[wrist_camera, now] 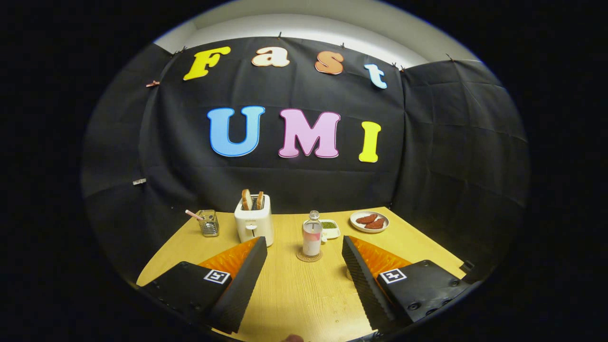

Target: Take the bottle from table, then pour the juice into the cup, finally place the bottle on the coaster

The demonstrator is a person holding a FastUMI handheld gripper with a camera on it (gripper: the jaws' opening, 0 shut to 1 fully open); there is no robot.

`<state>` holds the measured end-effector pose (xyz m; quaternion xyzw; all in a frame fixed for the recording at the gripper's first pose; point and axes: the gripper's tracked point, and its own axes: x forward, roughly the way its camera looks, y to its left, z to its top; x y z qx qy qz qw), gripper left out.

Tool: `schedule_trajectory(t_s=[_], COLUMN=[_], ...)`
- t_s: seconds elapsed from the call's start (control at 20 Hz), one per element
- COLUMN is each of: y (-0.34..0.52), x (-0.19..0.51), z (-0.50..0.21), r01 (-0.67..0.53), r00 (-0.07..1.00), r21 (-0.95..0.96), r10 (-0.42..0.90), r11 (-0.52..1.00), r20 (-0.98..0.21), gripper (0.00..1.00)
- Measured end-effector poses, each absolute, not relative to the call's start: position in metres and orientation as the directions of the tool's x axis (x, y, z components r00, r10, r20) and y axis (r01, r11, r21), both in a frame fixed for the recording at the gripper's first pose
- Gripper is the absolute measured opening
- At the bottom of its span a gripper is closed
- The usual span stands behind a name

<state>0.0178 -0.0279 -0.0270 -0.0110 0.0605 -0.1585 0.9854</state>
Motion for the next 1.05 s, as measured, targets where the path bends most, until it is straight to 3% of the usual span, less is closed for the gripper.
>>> schedule_trajectory(t_s=[0.25, 1.05], y=[-0.041, -0.058], x=[-0.011, -0.004], z=[-0.045, -0.009], r01=[0.215, 0.269], r00=[0.963, 0.962], r21=[-0.159, -0.078], r10=[-0.236, -0.271], r11=[0.964, 0.960], r20=[-0.129, -0.021], gripper=[0.98, 0.98])
